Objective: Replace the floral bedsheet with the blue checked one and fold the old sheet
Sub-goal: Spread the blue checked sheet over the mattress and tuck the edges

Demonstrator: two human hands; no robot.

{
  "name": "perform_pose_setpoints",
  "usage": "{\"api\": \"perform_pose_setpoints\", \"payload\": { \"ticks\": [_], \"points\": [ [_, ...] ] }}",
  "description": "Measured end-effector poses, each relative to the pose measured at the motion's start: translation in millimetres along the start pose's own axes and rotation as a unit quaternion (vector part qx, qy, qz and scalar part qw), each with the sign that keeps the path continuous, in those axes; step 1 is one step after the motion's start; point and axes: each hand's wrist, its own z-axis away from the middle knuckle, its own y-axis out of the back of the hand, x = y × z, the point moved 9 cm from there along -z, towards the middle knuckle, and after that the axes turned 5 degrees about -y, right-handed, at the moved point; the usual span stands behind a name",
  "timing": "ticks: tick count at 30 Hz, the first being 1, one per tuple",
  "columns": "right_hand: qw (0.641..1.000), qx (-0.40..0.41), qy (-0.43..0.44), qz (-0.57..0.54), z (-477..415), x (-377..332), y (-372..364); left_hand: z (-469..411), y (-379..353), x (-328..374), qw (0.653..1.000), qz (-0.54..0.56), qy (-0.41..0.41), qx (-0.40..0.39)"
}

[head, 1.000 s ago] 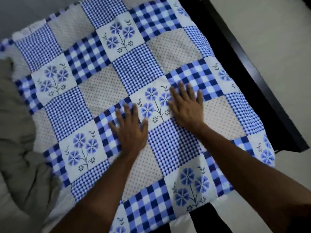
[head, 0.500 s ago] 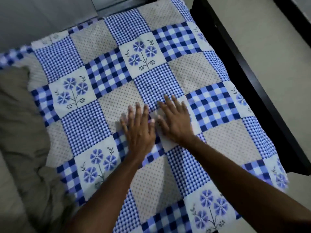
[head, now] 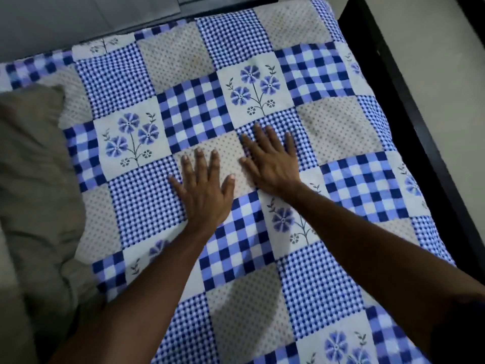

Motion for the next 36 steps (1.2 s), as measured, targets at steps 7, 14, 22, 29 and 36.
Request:
{"api": "perform_pose_setpoints", "payload": {
  "ticks": [7,14,22,29,36],
  "points": [
    [0.994,0.025,-0.102,-0.02,-35,123,32,-57,-3,83,0.999,0.008,-0.04,-0.022],
    [0.981,0.031,-0.18,-0.058,-59,208,50,-116,-4,161,0.995,0.016,-0.099,-0.016],
    [0.968,0.11,-0.212,-0.071,-81,199,65,-166,18,191,0.988,0.044,-0.146,0.031],
    [0.993,0.083,0.035,-0.074,-143,27,54,-192,46,40,0.996,0.039,0.024,0.081],
    [0.999,0.041,0.022,-0.02,-215,20,50,-223,32,-27,0.999,0.004,0.046,0.012]
  ]
}}
